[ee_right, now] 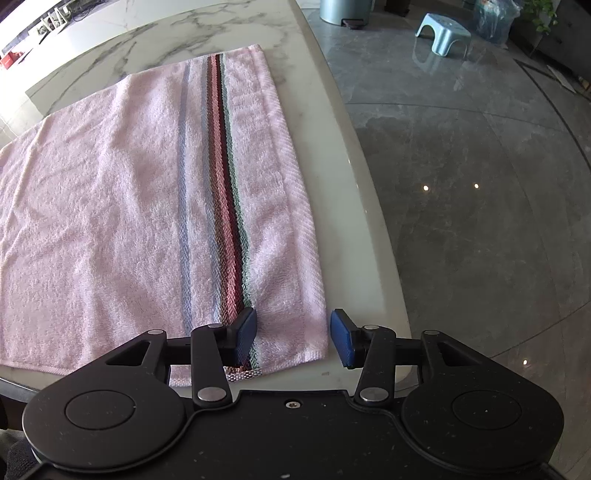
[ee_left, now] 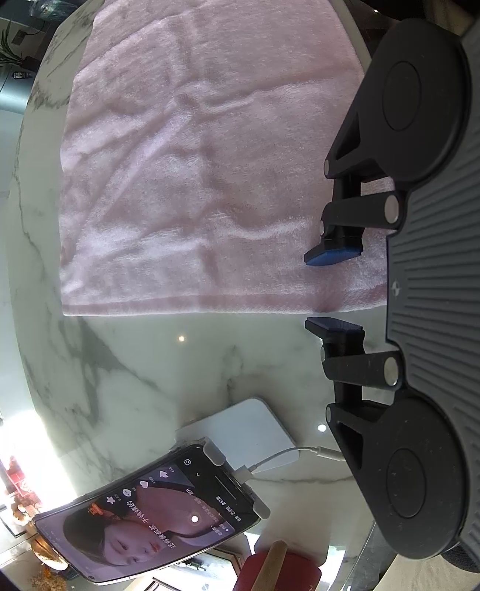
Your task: Fold towel
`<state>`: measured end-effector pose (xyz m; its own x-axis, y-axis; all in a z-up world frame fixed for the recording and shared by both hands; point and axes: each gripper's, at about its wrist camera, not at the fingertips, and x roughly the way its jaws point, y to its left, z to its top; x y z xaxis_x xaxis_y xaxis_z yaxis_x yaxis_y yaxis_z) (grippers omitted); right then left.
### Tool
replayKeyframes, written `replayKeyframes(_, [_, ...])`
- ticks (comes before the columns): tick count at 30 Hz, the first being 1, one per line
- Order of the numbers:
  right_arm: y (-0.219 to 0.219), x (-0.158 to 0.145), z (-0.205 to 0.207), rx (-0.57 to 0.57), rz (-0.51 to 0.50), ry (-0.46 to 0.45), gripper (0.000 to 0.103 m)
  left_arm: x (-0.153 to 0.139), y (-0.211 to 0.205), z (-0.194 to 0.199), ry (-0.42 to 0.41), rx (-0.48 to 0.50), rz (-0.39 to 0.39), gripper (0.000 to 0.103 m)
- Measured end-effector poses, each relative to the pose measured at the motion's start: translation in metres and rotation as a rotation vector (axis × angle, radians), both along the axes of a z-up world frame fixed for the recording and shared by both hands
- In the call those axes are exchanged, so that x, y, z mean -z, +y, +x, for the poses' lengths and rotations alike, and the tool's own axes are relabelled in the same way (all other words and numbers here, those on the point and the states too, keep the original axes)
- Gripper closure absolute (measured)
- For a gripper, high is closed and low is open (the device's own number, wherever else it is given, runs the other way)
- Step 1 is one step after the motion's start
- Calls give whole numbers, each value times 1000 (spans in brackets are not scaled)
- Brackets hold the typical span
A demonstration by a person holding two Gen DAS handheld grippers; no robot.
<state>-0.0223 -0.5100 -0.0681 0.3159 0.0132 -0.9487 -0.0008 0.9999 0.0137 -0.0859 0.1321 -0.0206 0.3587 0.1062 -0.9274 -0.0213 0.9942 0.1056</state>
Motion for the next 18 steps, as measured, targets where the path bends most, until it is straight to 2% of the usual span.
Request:
replayKeyframes(3, [0,0,-2,-2,-6,2,59,-6,4,-4,-34,-23,-22,71])
replayKeyframes(7, [4,1,-2,-14,-27,6,60,-5,10,-4,-20,-48,-67,71])
replayKeyframes(18, [1,3,-7,-17,-36,2,61,4,12,2,7,-84,-58,69])
